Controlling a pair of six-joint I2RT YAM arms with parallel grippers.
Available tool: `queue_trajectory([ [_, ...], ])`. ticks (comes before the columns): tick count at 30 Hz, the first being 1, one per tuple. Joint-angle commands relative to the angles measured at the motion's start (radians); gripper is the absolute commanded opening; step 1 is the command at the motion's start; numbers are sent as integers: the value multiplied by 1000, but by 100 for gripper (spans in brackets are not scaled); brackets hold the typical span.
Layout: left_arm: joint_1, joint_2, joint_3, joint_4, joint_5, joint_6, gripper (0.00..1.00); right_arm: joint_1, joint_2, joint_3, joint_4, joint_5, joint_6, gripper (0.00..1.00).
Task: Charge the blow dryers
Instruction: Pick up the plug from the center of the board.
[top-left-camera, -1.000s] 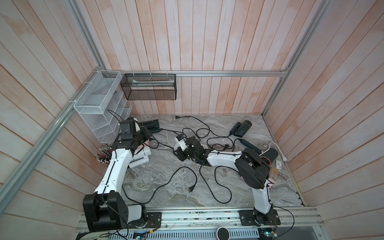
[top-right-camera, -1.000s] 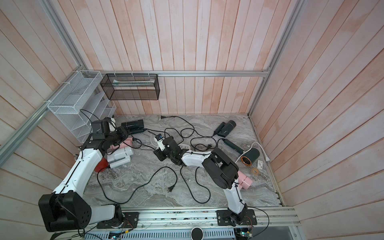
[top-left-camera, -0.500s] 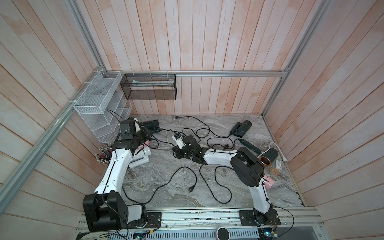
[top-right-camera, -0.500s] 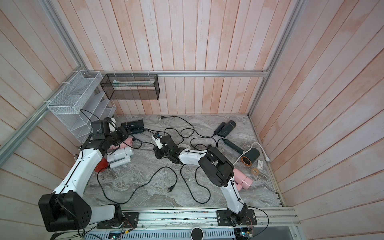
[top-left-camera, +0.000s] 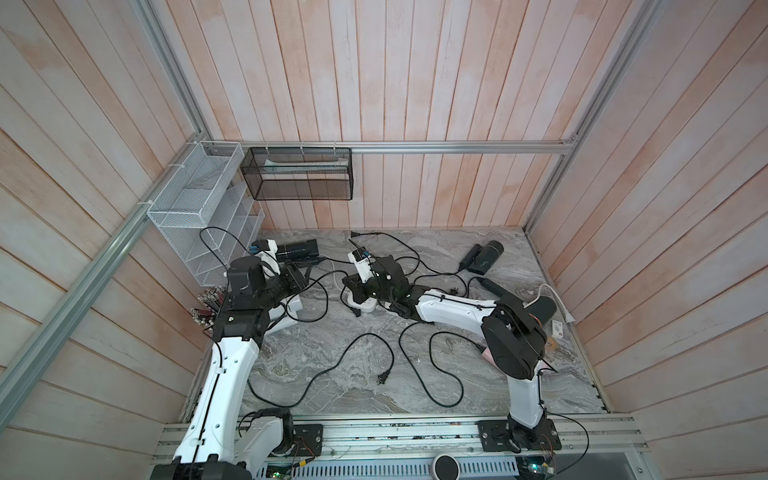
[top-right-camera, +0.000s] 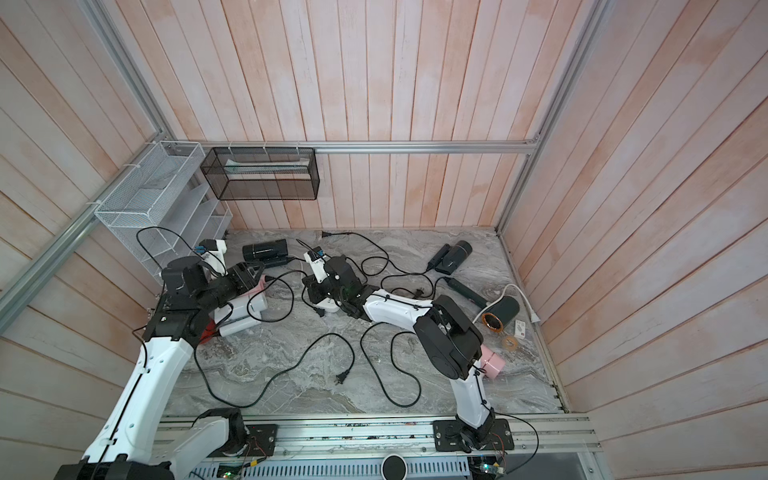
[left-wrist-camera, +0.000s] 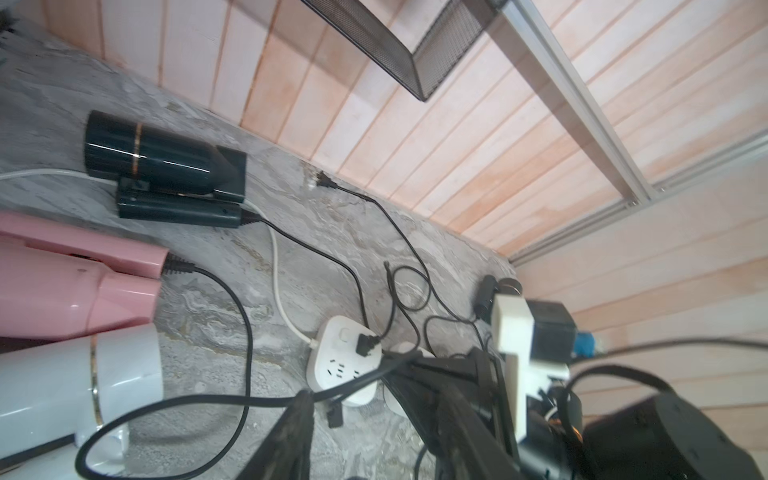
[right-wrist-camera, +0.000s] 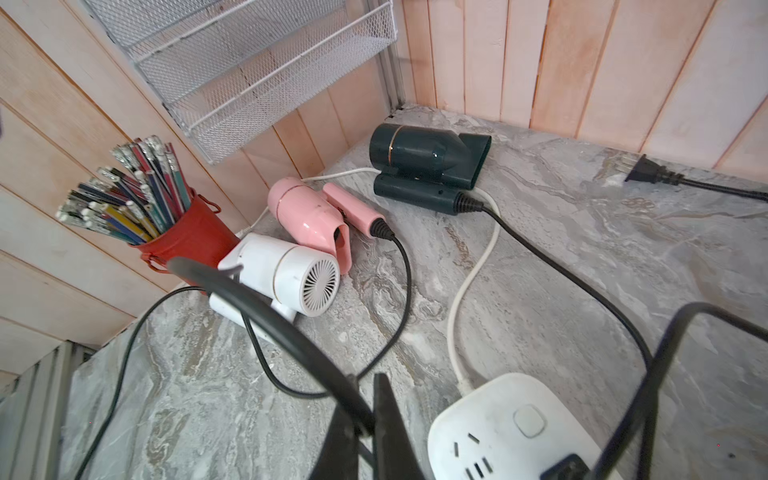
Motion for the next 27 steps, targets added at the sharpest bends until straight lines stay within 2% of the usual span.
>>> queue_trajectory([
  [1, -76, -39, -73, 17, 60, 43, 52, -6, -34, 31, -23, -55, 35, 2],
  [4, -153, -46, -129, 38, 61, 46, 52, -10, -44, 35, -24, -67, 46, 2],
  [10, -231, 3, -198, 59, -46, 38, 53, -17, -75, 62, -68, -91, 66, 2],
  [16, -246, 66, -274, 186, -115, 43, 60, -19, -99, 68, -97, -135, 83, 2],
  [23, -244, 152, -331, 341, -139, 73, 61, -27, -130, 73, -145, -177, 85, 2],
  [27, -244, 180, -338, 409, -107, 97, 60, -28, -143, 65, -155, -198, 88, 2],
])
